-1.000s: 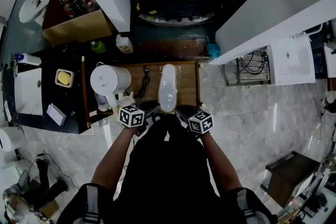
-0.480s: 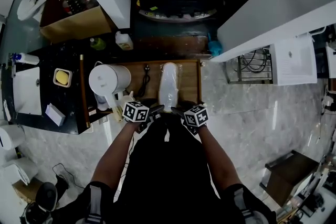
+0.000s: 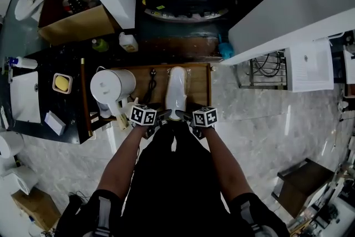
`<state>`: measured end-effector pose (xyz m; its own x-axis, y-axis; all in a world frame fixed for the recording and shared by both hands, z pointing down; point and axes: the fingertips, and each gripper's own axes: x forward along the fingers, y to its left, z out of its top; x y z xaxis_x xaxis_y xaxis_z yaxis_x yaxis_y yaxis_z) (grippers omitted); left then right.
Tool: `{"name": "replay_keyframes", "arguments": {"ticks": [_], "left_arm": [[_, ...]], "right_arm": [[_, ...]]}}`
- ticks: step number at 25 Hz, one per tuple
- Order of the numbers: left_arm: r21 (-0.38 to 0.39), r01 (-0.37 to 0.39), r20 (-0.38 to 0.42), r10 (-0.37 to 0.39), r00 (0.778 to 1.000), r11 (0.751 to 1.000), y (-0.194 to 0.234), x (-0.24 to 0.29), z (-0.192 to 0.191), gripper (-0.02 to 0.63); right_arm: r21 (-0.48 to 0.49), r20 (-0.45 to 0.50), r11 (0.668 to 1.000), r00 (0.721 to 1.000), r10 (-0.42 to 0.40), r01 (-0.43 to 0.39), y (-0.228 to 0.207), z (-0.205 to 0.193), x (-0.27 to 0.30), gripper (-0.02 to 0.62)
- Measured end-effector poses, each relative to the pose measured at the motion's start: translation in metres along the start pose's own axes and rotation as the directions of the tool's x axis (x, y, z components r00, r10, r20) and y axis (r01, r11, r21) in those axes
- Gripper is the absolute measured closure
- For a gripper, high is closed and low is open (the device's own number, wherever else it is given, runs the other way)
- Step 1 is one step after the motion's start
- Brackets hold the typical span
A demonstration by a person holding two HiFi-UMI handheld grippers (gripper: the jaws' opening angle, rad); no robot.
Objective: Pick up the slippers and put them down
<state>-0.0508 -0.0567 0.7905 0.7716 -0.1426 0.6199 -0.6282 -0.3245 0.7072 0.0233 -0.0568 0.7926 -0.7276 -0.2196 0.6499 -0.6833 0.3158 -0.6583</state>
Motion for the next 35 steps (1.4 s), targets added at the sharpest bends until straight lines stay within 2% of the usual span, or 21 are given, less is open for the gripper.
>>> {"name": "replay_keyframes", "arguments": {"ticks": [13, 23, 28, 30, 32, 34, 35], "left_arm": [[-0.04, -0.019, -0.059, 0.017, 0.998, 0.999, 0.018, 0.012, -0.01, 0.273], [-0.028, -0.022, -0.119, 0.018, 0.993, 0.999, 0.017, 0.027, -0.014, 0.275], [-0.05, -0.016, -0.111, 0.01, 0.994, 0.999, 0.02, 0.031, -0.013, 0.275], [-0.055, -0.012, -0.112, 0.006, 0.994, 0.998, 0.02, 0.031, -0.016, 0.276], [-0.07, 0.001, -0.122, -0.009, 0.992, 0.998, 0.018, 0.032, -0.017, 0.28], [-0.089, 0.021, -0.137, -0.033, 0.99, 0.996, 0.017, 0.032, -0.018, 0.334], [-0.094, 0.028, -0.142, -0.041, 0.989, 0.995, 0.016, 0.033, -0.018, 0.334]], "right_arm": [[0.026, -0.007, 0.999, 0.999, -0.04, 0.04, -0.015, -0.003, 0.01, 0.192], [0.029, -0.052, 0.999, 0.999, -0.017, 0.019, -0.01, -0.011, 0.019, 0.194], [0.043, -0.058, 0.999, 0.998, 0.011, -0.009, -0.009, -0.009, 0.021, 0.219], [0.043, -0.084, 0.999, 0.996, 0.031, -0.027, -0.004, -0.014, 0.023, 0.281], [0.048, -0.103, 0.998, 0.994, 0.043, -0.038, -0.002, -0.02, 0.026, 0.306], [0.05, -0.112, 0.998, 0.993, 0.045, -0.039, -0.002, -0.021, 0.029, 0.316], [0.05, -0.113, 0.998, 0.993, 0.043, -0.037, -0.003, -0.021, 0.029, 0.319]]}}
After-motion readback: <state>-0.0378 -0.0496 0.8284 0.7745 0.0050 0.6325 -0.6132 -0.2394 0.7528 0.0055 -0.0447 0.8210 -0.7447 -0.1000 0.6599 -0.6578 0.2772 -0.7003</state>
